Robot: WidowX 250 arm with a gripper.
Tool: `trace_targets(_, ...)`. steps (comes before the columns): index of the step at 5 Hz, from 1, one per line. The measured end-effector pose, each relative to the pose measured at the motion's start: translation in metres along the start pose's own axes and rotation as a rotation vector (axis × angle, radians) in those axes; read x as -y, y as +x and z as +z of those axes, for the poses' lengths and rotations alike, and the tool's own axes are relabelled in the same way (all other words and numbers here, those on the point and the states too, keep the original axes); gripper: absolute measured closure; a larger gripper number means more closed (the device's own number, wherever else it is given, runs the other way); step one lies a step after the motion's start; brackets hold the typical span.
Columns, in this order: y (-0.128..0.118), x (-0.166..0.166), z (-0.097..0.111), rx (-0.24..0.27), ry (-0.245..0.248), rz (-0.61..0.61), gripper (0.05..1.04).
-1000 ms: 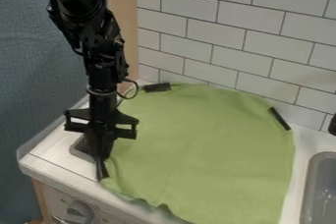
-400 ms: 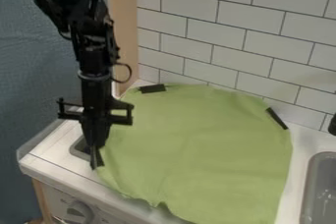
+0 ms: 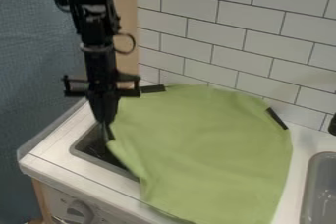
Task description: Fold the cloth from bottom left to the middle
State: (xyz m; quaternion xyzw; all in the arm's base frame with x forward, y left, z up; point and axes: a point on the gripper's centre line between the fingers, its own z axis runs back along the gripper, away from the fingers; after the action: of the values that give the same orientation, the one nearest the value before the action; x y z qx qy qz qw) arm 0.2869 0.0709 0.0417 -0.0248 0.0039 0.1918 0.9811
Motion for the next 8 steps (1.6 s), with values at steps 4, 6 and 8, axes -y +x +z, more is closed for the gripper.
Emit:
trace_targets(4, 0.042, 0.12, -0.016, 0.029, -0.018, -0.078, 1.032)
trace_targets(6, 0.047, 0.141, -0.05, 0.013, 0.014, -0.106, 1.008)
trace_targets(8, 0.045, 0.142, -0.051, 0.012, 0.002, -0.111, 0.592)
